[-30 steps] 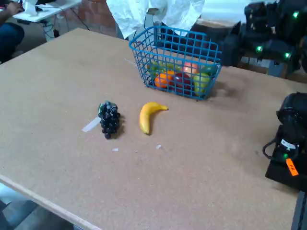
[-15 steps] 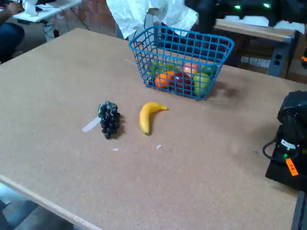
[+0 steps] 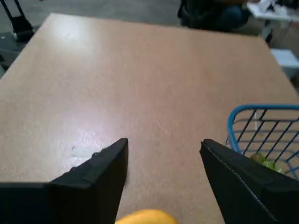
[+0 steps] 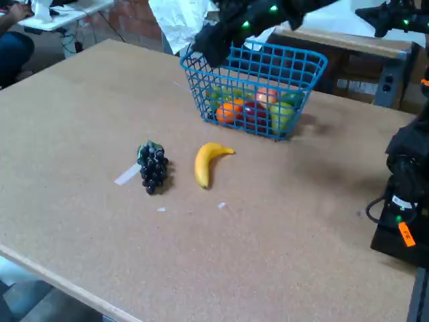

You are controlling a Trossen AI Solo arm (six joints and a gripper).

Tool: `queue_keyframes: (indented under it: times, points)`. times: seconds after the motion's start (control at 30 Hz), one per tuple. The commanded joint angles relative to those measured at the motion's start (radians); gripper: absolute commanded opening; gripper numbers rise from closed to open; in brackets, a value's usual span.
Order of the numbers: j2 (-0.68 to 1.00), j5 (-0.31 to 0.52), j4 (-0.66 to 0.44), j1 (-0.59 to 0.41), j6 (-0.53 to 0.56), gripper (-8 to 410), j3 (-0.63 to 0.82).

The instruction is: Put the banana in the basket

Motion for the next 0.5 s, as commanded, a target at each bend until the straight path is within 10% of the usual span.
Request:
queue_keyframes:
  times: [0.0,0.47]
  points:
    - [0.082,0.007,-0.086,-0.002,0.158,235,0.074]
    - [0.111,0.004,-0.189,0.001,0.328,235,0.097]
